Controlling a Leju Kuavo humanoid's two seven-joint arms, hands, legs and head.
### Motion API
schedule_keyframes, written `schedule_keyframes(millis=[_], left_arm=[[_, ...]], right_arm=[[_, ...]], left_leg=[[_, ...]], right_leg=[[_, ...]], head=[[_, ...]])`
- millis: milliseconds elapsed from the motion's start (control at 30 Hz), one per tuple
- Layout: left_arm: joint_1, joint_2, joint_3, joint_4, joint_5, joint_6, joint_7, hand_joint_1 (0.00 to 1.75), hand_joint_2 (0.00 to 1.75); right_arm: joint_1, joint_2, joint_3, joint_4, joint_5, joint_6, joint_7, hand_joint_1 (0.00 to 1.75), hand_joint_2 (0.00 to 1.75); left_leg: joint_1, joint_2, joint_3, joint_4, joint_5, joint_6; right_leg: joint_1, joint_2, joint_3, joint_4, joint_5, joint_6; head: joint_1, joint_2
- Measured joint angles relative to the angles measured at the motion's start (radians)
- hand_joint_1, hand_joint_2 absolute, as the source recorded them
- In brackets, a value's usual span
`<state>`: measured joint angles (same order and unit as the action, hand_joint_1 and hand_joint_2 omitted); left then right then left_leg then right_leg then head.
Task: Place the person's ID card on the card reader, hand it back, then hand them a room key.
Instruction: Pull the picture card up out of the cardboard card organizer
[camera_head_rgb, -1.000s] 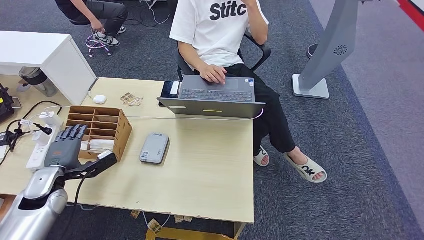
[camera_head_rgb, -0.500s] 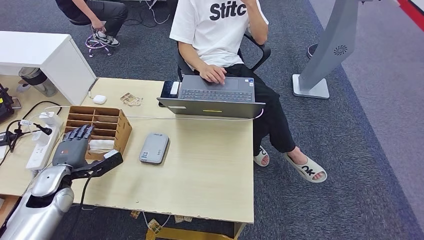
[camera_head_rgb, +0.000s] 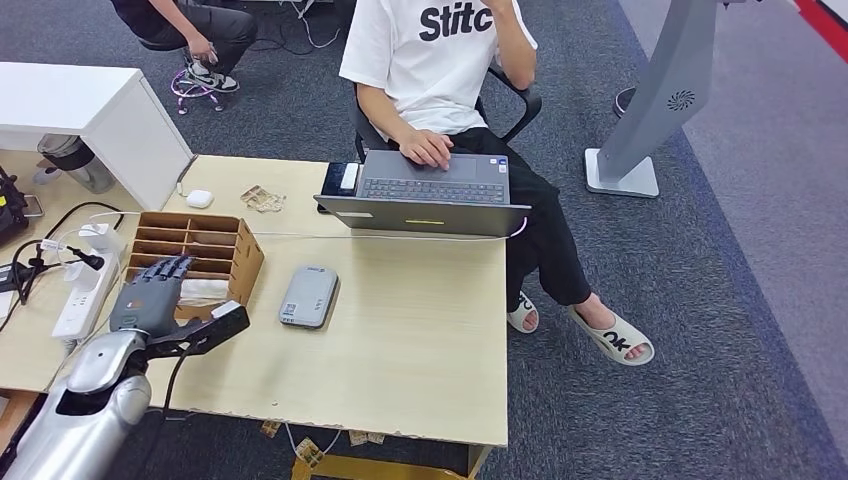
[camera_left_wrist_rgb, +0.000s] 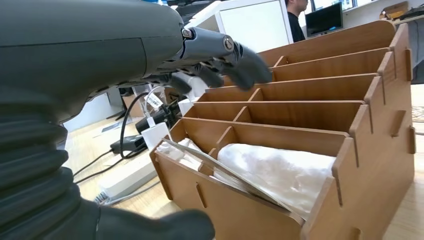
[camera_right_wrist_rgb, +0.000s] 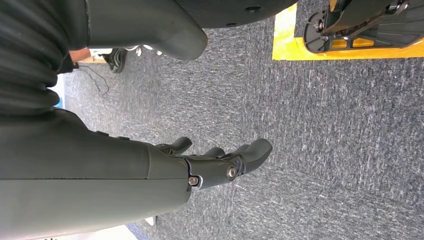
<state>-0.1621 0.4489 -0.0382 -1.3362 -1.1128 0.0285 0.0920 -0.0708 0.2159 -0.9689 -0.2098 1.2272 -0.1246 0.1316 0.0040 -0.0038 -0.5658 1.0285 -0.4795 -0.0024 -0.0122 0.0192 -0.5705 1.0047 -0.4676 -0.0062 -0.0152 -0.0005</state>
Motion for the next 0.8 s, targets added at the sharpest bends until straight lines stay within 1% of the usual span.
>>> schedule_keyframes(millis=[33, 100, 600, 800], left_arm=[[0.0, 0.0, -0.001, 0.001, 0.002, 0.0, -0.001, 1.64, 1.75], [0.0, -0.001, -0.001, 0.004, 0.002, 0.001, -0.002, 1.73, 1.75], [-0.006, 0.0, -0.009, 0.027, -0.002, -0.001, 0.006, 1.75, 1.75], [-0.007, -0.001, -0.009, 0.04, -0.029, 0.032, 0.029, 1.75, 1.75]], right_arm=[[0.0, 0.0, 0.0, 0.0, 0.001, 0.0, 0.0, 0.0, 1.75], [0.0, 0.0, 0.0, 0.0, 0.001, 0.0, 0.0, 0.0, 1.75], [0.0, 0.0, 0.0, 0.0, 0.004, 0.0, 0.0, 0.0, 1.75], [0.0, 0.0, 0.0, 0.0, 0.008, 0.0, -0.002, 0.0, 1.75]], left_leg=[[0.0, 0.0, 0.0, 0.0, 0.0, 0.0], [0.0, 0.0, 0.0, 0.0, 0.0, 0.0], [0.0, 0.0, 0.0, 0.0, 0.0, 0.0], [0.0, 0.0, 0.0, 0.0, 0.0, 0.0]], right_leg=[[0.0, 0.0, 0.0, 0.0, 0.0, 0.0], [0.0, 0.0, 0.0, 0.0, 0.0, 0.0], [0.0, 0.0, 0.0, 0.0, 0.0, 0.0], [0.0, 0.0, 0.0, 0.0, 0.0, 0.0]], head=[[0.0, 0.0], [0.0, 0.0], [0.0, 0.0], [0.0, 0.0]])
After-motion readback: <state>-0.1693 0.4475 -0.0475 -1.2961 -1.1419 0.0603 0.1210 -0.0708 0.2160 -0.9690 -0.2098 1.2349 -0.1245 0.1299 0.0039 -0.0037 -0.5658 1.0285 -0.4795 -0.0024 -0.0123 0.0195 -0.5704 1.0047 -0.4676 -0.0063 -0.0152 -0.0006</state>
